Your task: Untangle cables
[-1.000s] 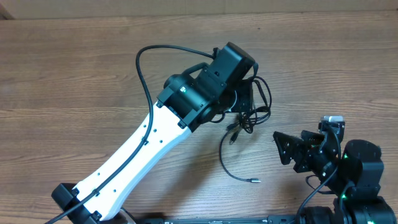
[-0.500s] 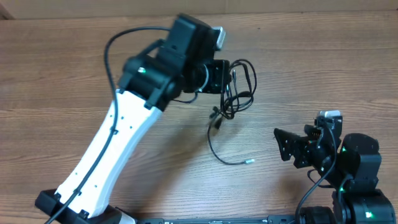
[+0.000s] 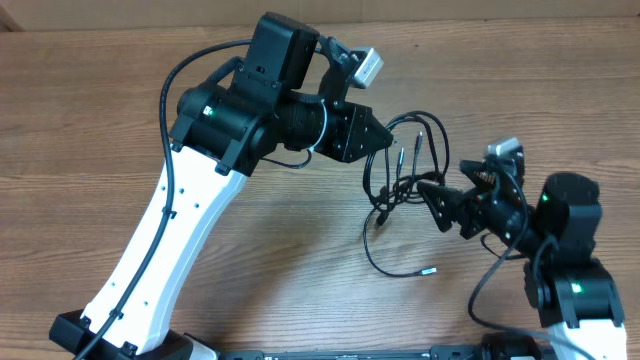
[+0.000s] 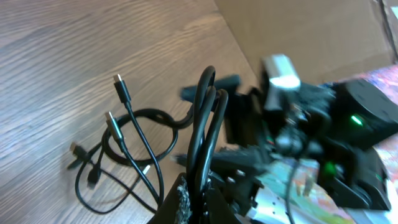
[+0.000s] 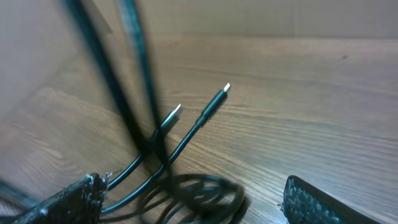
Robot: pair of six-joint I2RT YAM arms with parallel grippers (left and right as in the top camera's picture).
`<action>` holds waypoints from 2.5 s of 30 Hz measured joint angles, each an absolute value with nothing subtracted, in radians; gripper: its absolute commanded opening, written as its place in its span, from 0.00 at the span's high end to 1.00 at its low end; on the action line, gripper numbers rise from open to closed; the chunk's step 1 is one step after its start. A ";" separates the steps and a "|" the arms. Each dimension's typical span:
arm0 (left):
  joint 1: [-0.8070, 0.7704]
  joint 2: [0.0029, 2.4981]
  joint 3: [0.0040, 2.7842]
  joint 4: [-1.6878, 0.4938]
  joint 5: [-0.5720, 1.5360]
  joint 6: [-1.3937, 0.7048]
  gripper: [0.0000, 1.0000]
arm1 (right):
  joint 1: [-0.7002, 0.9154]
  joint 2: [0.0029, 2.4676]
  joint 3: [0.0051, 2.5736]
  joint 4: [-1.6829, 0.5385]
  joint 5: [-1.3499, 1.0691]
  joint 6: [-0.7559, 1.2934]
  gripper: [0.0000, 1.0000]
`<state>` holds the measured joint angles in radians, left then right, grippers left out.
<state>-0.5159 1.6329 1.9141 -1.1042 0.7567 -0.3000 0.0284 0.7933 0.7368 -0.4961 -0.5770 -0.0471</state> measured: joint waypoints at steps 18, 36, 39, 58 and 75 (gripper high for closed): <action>-0.516 1.633 1.917 -1.194 0.561 -0.228 0.00 | 0.029 0.945 0.737 -0.408 -0.736 -0.038 0.96; -0.685 1.633 1.918 -1.378 0.384 0.160 0.05 | 0.029 0.945 0.737 -0.406 -0.754 0.242 0.96; -0.740 1.633 1.918 -1.378 0.384 0.255 0.05 | 0.029 0.945 0.737 -0.381 -0.776 0.279 0.96; -0.775 1.633 1.920 -1.399 0.384 0.452 0.12 | 0.029 0.945 0.736 0.023 -1.049 0.749 0.96; -0.775 1.633 1.920 -1.357 0.406 0.456 0.25 | 0.029 0.945 0.736 0.083 -1.167 0.897 0.97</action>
<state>-0.7746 1.6325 1.9198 -1.3567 0.4061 0.4557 0.0288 0.9455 0.7364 0.0826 -1.1667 0.8974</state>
